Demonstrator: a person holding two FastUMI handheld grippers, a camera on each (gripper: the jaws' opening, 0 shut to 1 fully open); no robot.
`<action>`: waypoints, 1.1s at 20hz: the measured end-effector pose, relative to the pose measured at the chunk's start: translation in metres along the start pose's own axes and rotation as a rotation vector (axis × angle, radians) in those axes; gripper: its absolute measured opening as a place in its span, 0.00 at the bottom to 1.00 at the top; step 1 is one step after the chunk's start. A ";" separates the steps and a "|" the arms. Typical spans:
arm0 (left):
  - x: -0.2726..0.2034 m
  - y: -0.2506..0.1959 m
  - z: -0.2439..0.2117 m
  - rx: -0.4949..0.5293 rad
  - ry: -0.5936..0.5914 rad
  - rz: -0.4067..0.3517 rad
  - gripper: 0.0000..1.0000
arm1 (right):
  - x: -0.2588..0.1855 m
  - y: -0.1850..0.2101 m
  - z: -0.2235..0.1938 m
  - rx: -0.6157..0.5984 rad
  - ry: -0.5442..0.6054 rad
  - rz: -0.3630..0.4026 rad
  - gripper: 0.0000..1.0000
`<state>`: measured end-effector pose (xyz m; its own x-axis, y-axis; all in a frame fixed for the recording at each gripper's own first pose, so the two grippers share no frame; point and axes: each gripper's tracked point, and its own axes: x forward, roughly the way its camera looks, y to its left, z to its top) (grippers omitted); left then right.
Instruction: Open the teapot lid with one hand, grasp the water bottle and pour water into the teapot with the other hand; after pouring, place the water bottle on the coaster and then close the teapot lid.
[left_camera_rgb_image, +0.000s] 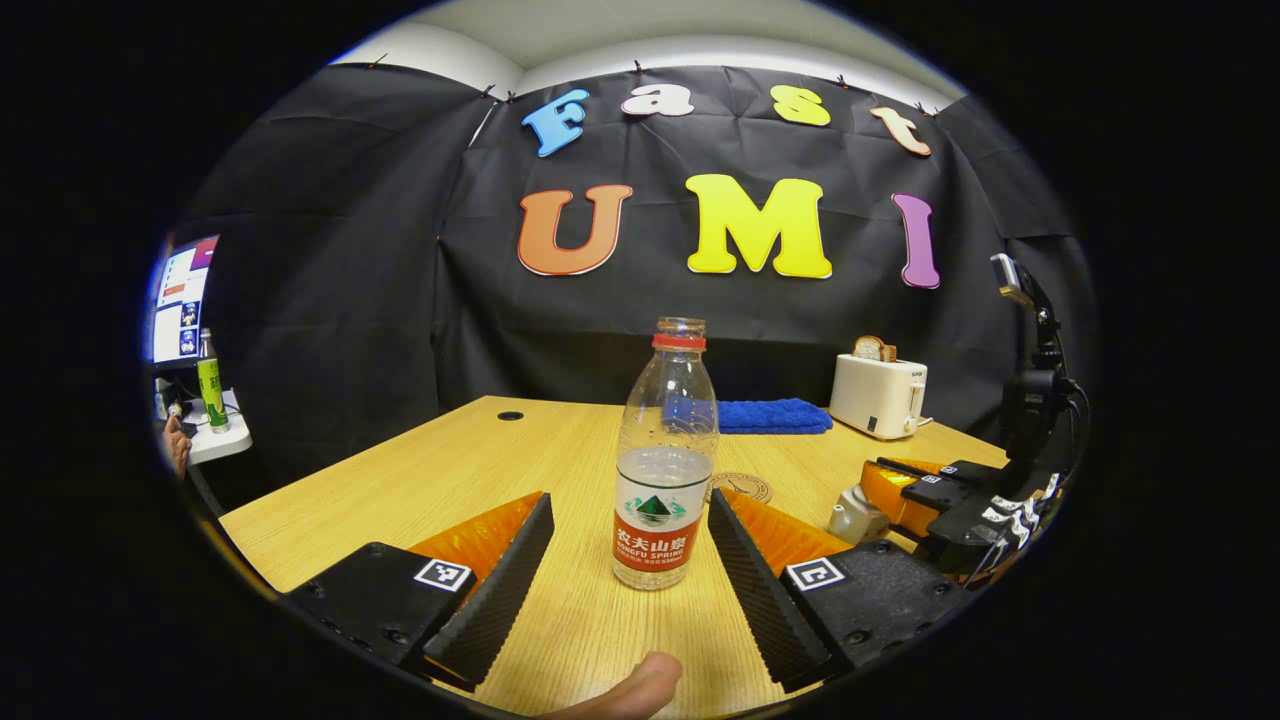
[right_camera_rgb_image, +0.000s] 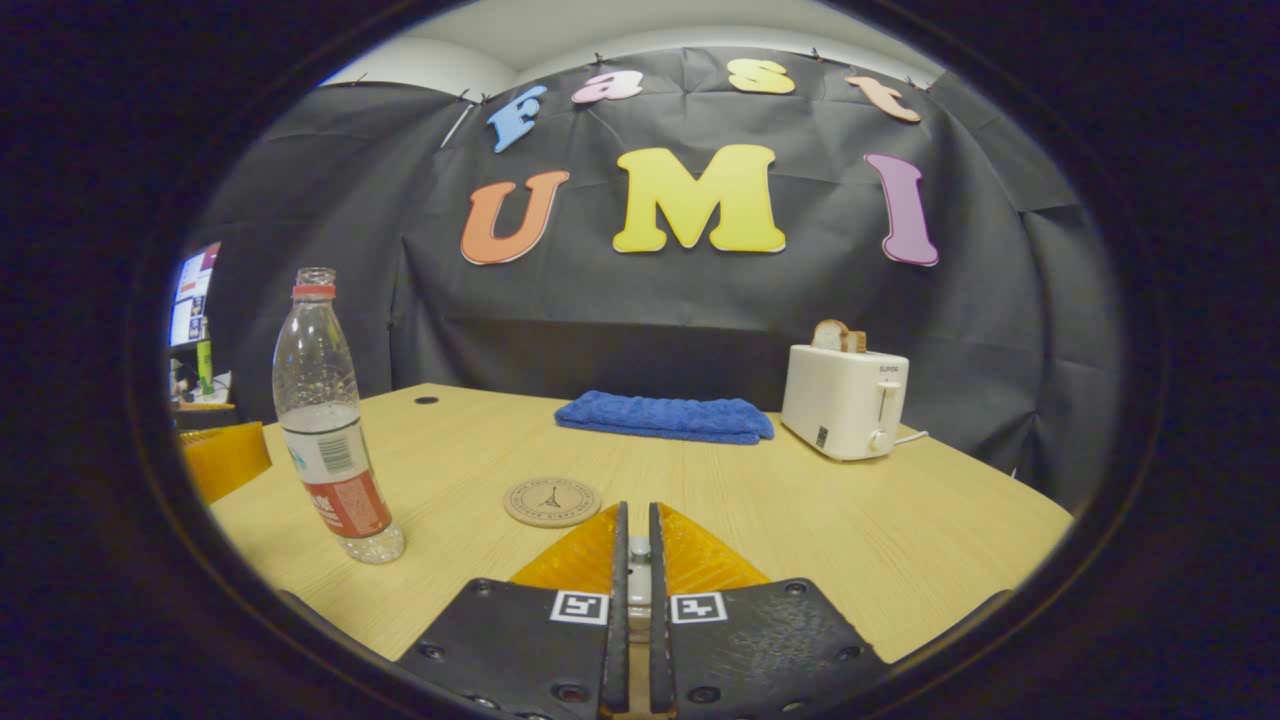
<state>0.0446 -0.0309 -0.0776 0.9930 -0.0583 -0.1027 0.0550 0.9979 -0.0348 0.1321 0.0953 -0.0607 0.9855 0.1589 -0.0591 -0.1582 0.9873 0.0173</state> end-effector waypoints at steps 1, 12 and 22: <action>0.001 -0.002 -0.003 0.011 0.003 0.000 0.99 | 0.000 0.000 0.000 0.011 -0.005 0.005 0.02; 0.037 -0.011 -0.019 -0.011 -0.003 -0.079 0.98 | -0.033 -0.001 0.038 0.016 -0.086 0.049 0.01; 0.076 -0.006 -0.008 0.034 -0.041 -0.043 0.98 | -0.041 -0.022 0.042 -0.013 -0.108 0.004 0.01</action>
<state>0.1192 -0.0418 -0.0933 0.9930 -0.1007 -0.0612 0.1007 0.9949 -0.0045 0.0976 0.0668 -0.0163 0.9856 0.1618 0.0486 -0.1622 0.9867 0.0047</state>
